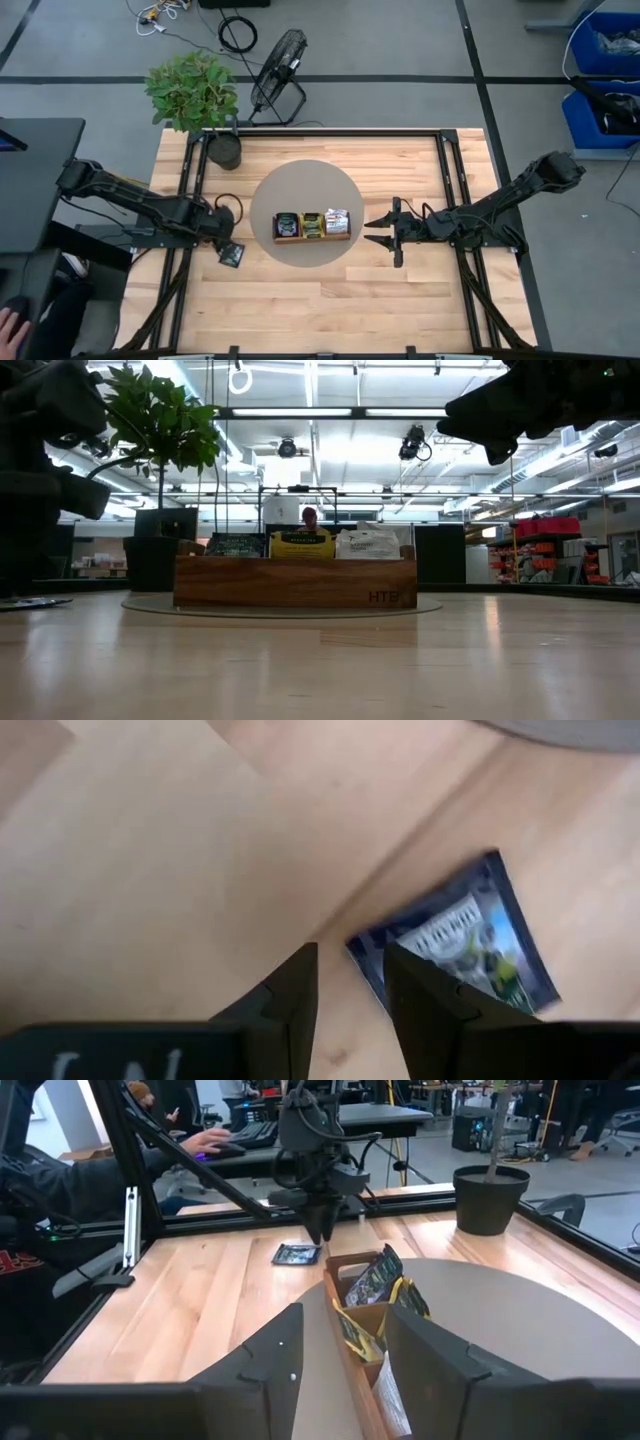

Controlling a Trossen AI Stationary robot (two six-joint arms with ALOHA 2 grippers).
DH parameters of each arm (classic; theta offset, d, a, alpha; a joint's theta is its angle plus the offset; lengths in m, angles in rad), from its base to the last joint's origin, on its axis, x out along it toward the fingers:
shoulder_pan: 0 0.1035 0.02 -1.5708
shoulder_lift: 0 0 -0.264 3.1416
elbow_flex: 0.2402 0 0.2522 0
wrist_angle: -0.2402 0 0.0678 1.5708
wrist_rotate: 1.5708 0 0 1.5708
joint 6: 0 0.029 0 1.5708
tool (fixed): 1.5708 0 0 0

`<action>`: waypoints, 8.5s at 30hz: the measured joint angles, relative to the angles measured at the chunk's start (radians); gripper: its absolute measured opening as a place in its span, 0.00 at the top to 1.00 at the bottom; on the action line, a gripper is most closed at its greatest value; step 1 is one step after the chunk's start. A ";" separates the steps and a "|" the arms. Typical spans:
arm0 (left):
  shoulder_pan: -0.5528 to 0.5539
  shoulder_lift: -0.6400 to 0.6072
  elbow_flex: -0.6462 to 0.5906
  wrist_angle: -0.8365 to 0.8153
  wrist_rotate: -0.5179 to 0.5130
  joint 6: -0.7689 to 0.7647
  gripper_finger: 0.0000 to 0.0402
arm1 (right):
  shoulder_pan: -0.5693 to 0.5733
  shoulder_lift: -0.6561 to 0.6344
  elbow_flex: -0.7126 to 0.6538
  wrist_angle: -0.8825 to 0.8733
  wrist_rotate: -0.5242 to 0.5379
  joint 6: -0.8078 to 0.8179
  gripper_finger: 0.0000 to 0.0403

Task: Pick & Place Tea
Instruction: Put the purple tea bag into the left section of the wooden organizer

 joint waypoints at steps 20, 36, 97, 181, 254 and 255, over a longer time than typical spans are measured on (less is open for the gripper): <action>0.014 0.087 0.027 0.283 0.040 0.105 0.70 | -0.011 0.000 0.000 -0.018 0.002 0.010 0.62; -0.048 0.081 0.027 0.346 0.112 0.493 0.70 | -0.011 0.000 0.000 -0.024 0.002 0.032 0.62; -0.194 0.350 0.328 0.562 -0.801 0.636 1.00 | -0.011 0.000 0.000 -0.053 0.010 0.045 0.62; -0.089 0.566 0.399 0.673 -0.677 0.995 0.84 | -0.011 0.000 0.002 -0.092 0.036 0.081 0.62; 0.190 0.694 0.518 0.466 -0.102 0.960 1.00 | -0.013 0.000 0.000 -0.112 0.055 0.090 0.62; 0.186 0.694 0.527 0.459 -0.107 0.974 1.00 | -0.013 0.000 0.000 -0.109 0.055 0.091 0.62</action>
